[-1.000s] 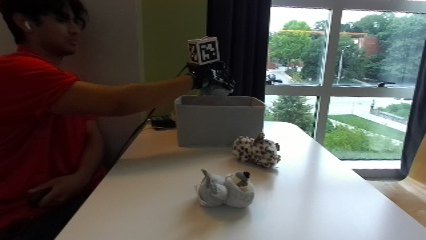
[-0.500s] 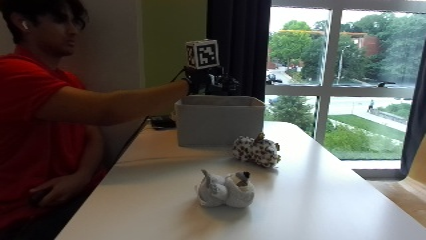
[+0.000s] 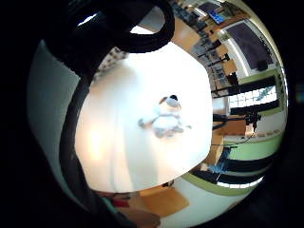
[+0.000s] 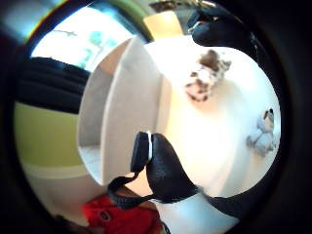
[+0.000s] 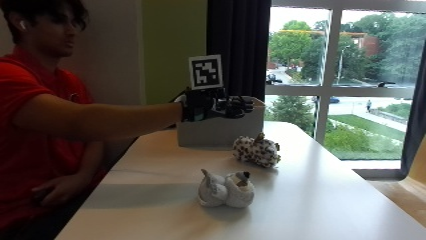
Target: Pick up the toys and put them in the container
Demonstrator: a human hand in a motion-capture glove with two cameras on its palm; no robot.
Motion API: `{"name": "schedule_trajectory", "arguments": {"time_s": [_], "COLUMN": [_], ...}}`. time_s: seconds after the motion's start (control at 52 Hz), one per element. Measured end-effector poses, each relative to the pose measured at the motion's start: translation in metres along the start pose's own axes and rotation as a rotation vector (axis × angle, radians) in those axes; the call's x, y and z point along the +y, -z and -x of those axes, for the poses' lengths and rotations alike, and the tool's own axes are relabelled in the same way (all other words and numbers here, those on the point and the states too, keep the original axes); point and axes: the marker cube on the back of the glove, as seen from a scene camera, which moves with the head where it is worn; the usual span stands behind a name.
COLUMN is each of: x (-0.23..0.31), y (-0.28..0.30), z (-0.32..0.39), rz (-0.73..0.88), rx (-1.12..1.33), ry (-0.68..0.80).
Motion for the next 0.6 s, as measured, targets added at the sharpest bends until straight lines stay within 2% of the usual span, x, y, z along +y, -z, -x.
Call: {"name": "schedule_trajectory", "arguments": {"time_s": [0.077, 0.192, 0.596], "x": [0.004, 0.005, 0.029], "y": [-0.007, -0.019, -0.076], "z": [-0.028, -0.063, -0.156], "rz": [-0.012, 0.022, 0.201], "rx": [0.004, 0.041, 0.111], "ry": [-0.037, -0.244, -0.405]}}
